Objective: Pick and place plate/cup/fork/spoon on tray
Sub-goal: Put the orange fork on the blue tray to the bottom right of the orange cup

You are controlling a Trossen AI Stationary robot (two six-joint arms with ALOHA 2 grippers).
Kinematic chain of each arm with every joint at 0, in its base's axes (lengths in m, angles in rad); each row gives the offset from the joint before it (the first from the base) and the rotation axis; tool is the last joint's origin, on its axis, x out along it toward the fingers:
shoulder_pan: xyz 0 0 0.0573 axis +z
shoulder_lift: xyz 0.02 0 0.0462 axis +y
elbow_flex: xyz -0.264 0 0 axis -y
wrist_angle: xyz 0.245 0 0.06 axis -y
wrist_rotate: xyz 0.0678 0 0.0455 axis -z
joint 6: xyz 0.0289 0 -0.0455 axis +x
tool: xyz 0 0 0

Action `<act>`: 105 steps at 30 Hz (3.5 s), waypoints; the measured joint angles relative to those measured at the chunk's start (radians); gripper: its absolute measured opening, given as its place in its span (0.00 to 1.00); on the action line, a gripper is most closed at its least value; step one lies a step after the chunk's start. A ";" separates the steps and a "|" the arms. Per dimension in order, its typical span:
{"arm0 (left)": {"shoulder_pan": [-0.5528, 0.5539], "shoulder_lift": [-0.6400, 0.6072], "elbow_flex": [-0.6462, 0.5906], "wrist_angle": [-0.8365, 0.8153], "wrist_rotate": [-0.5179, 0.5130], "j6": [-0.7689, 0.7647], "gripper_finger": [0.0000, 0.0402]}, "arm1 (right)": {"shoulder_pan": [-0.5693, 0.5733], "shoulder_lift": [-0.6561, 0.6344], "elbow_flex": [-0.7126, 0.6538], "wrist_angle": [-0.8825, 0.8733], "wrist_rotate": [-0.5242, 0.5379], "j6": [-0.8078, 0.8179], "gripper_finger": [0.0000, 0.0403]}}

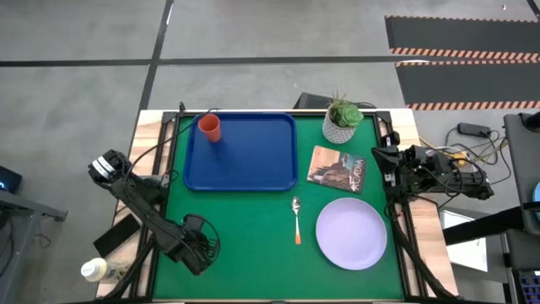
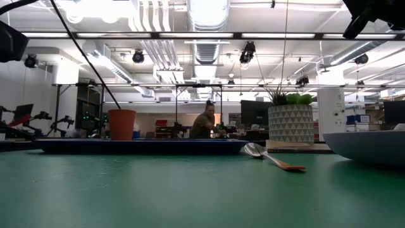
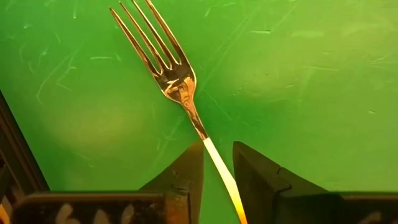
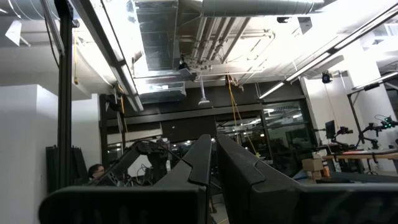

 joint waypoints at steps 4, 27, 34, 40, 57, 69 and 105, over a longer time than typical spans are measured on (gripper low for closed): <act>-0.005 0.000 -0.010 0.001 0.000 -0.001 0.28 | 0.000 0.000 0.000 0.000 0.000 0.000 0.04; -0.007 0.000 -0.080 0.053 -0.010 -0.052 0.42 | 0.000 0.000 0.000 -0.002 0.000 -0.001 0.04; -0.007 0.000 -0.092 0.060 -0.011 -0.052 0.42 | 0.000 0.000 0.000 -0.003 0.000 -0.001 0.04; -0.007 0.000 -0.120 0.114 -0.012 -0.054 0.42 | 0.000 0.000 0.000 -0.003 0.000 -0.002 0.04; -0.007 0.006 -0.140 0.158 -0.007 -0.056 0.42 | 0.000 0.000 0.000 -0.005 0.001 -0.002 0.04; -0.007 0.006 -0.140 0.157 -0.003 -0.056 0.19 | 0.000 0.000 0.000 -0.005 0.001 -0.002 0.04; -0.003 -0.062 -0.132 0.095 -0.089 -0.055 0.01 | 0.000 0.000 0.000 -0.005 0.001 -0.002 0.04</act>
